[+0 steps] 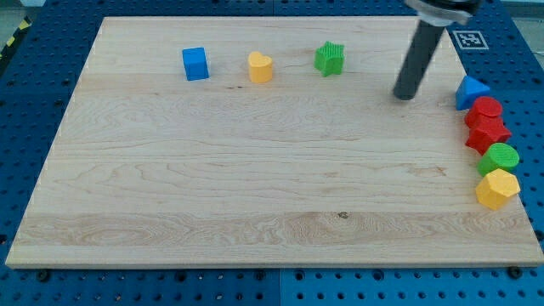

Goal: Move your arm towards the left

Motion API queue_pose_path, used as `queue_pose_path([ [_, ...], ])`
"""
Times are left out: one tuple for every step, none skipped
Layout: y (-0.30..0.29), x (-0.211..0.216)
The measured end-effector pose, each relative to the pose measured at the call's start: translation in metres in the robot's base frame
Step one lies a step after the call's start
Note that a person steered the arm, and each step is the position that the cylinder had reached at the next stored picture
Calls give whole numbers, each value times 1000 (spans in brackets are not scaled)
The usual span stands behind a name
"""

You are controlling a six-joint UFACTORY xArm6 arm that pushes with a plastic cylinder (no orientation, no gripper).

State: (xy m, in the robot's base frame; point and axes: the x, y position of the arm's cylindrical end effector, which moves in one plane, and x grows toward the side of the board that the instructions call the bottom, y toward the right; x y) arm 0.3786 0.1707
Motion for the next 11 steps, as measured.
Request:
queue_pose_path([
  [-23, 0],
  [-23, 0],
  [-23, 0],
  [-28, 0],
  [-72, 0],
  [-113, 0],
  [-147, 3],
  [-159, 3],
  [-161, 3],
  [-186, 8],
  [-230, 12],
])
